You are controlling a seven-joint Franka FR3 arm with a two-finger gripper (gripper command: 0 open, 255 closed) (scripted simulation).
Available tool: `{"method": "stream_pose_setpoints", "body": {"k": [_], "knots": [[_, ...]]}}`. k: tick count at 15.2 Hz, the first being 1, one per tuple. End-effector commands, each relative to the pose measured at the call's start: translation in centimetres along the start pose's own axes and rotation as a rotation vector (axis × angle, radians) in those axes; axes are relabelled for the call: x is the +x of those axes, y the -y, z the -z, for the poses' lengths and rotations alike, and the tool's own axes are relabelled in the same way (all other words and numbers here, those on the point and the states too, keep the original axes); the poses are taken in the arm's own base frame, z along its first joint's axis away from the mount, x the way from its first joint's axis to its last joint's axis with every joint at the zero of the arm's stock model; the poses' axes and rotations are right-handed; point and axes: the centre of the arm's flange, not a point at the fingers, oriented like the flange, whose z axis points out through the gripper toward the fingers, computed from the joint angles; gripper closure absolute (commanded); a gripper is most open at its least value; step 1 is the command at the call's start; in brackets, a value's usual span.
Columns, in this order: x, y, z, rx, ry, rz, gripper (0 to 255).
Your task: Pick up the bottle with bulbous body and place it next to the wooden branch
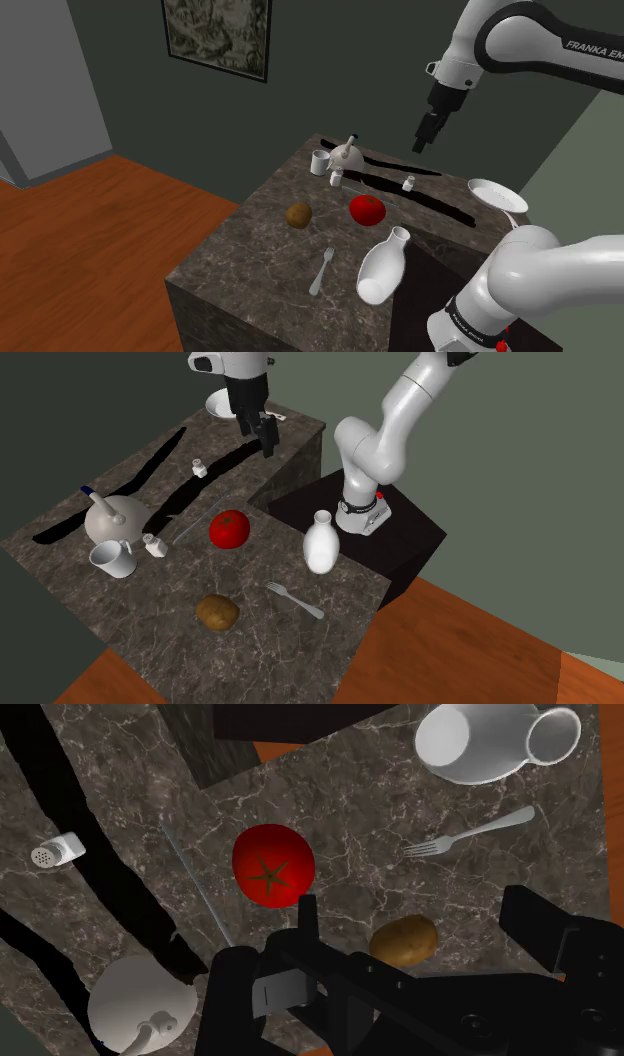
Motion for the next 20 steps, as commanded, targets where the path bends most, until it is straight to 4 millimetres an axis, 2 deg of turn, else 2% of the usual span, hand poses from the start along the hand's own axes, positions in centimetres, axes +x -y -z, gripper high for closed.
{"method": "stream_pose_setpoints", "body": {"k": [1, 19, 20], "knots": [[0.0, 0.0, 0.0, 0.000, 0.000, 0.000, 0], [-9.9, 15.6, -15.0, 0.023, -0.050, -0.005, 0], [-9.8, 15.6, -15.5, 0.023, -0.050, -0.005, 0]]}}
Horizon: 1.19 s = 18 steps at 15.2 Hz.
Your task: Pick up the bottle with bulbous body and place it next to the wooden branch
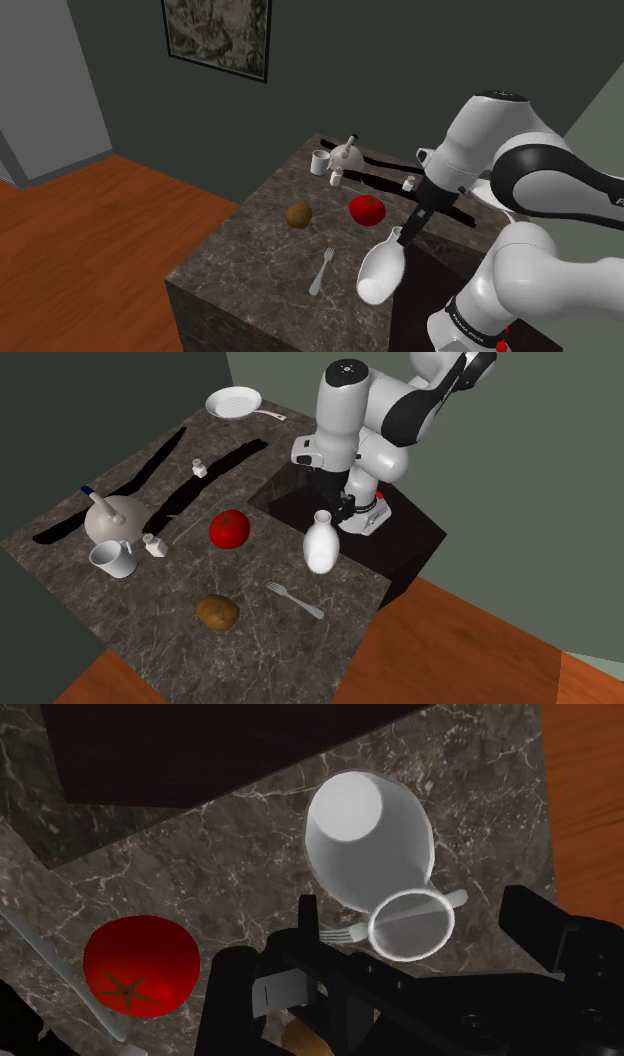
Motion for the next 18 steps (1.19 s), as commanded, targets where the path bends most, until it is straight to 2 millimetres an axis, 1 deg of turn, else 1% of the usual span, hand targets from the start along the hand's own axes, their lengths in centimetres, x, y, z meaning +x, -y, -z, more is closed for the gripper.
{"method": "stream_pose_setpoints", "body": {"k": [1, 7, 15, 16, 18], "knots": [[-0.4, 0.4, -1.2, 0.001, -0.002, -0.002, 0], [-0.4, 0.4, -4.1, 0.001, -0.002, -0.002, 0], [-0.4, 0.4, -4.1, 0.001, -0.002, -0.002, 0], [-0.4, 0.4, -4.1, 0.001, -0.002, -0.002, 255], [-0.4, 0.4, -4.1, 0.001, -0.002, -0.002, 255]]}}
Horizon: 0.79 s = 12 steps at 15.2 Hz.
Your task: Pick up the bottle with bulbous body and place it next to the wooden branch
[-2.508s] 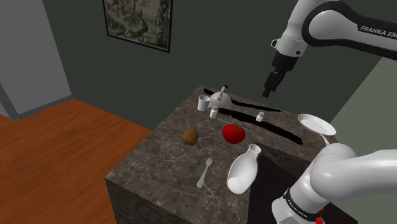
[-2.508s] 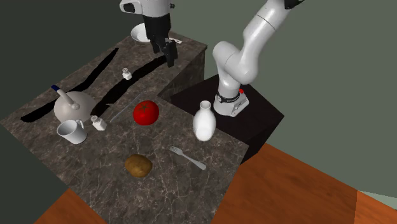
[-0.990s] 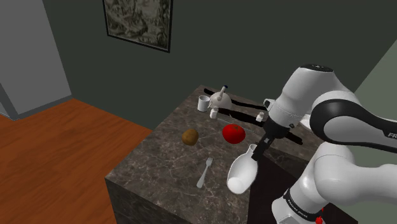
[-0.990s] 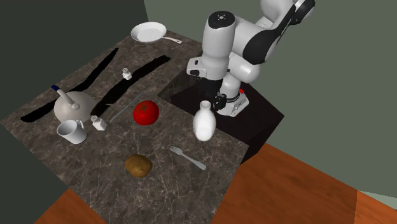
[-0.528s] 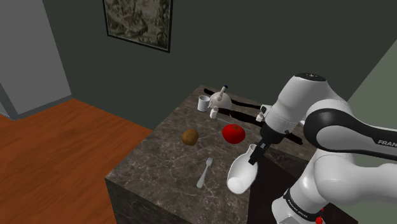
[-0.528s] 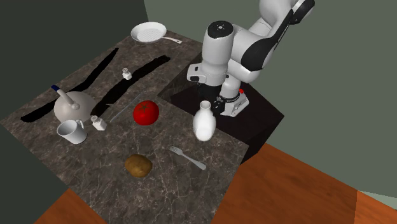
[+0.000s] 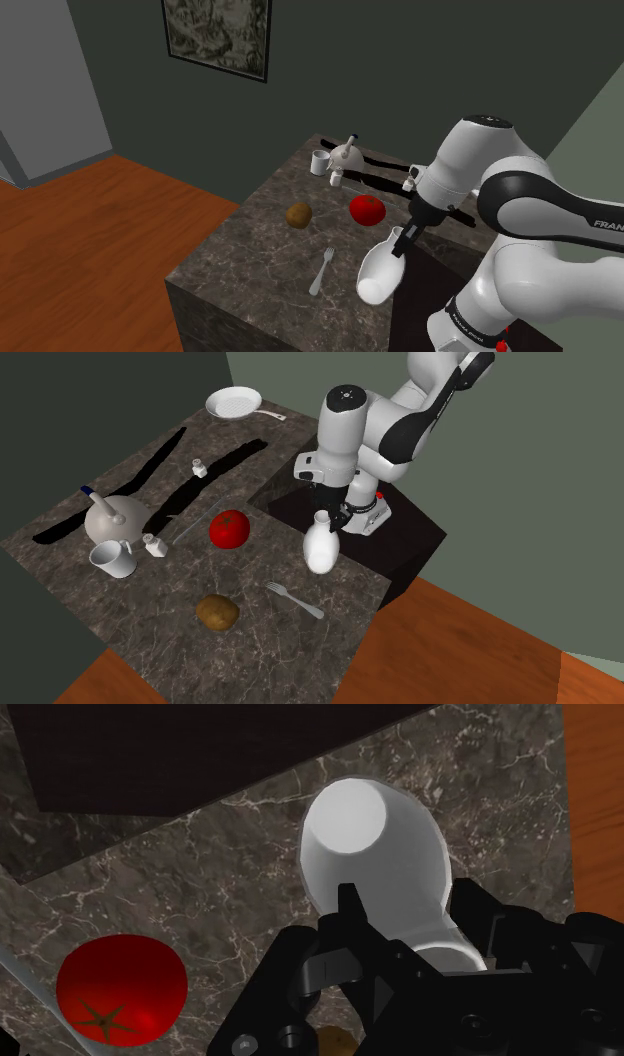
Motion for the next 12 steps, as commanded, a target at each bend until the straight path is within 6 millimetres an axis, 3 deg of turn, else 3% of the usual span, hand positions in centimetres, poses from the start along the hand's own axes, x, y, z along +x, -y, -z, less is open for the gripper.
{"method": "stream_pose_setpoints", "body": {"k": [1, 7, 12], "knots": [[0.0, 0.0, 0.0, 0.000, 0.001, 0.000, 255], [0.0, 0.0, 0.0, 0.000, 0.001, 0.000, 255], [0.2, 0.0, 2.6, 0.000, 0.001, 0.000, 255]]}}
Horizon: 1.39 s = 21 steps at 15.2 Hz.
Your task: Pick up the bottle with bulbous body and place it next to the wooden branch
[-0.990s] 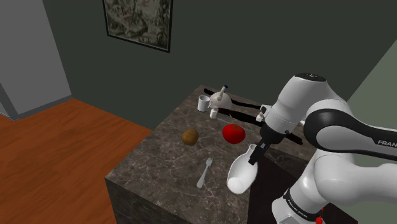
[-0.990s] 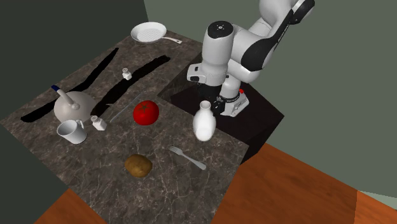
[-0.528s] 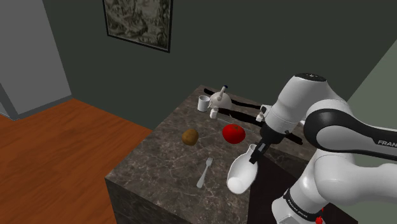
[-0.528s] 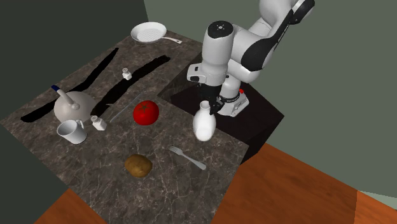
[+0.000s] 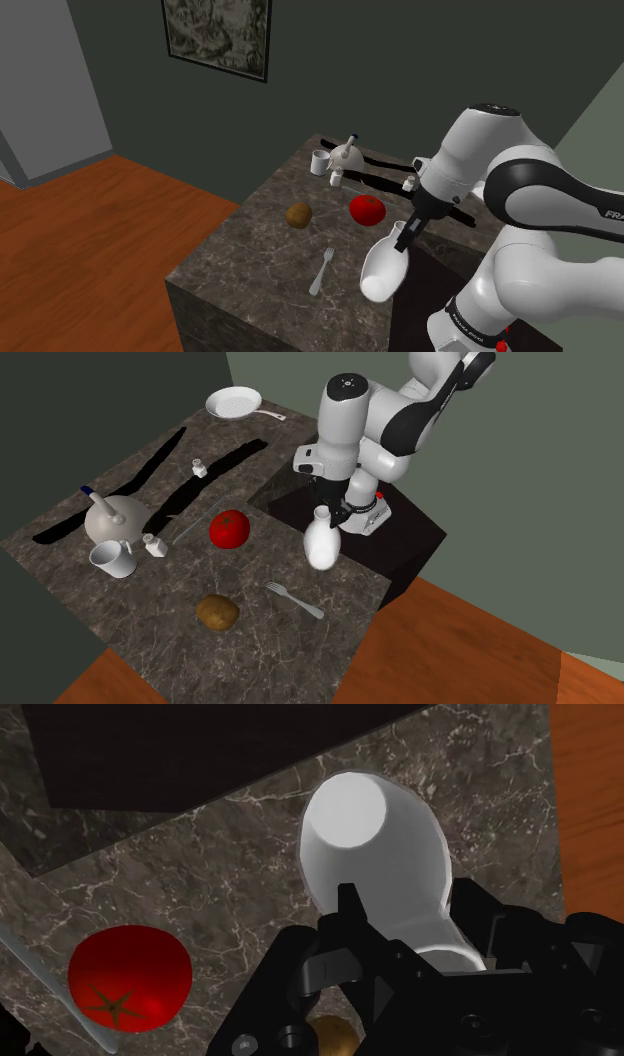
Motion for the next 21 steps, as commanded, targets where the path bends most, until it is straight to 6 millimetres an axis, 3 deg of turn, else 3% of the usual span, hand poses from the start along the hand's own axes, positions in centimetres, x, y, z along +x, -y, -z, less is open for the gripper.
{"method": "stream_pose_setpoints", "body": {"k": [1, 21], "knots": [[0.1, 0.0, 1.1, 0.000, 0.000, 0.000, 255], [0.8, 0.0, 11.7, 0.000, 0.000, 0.000, 255]]}}
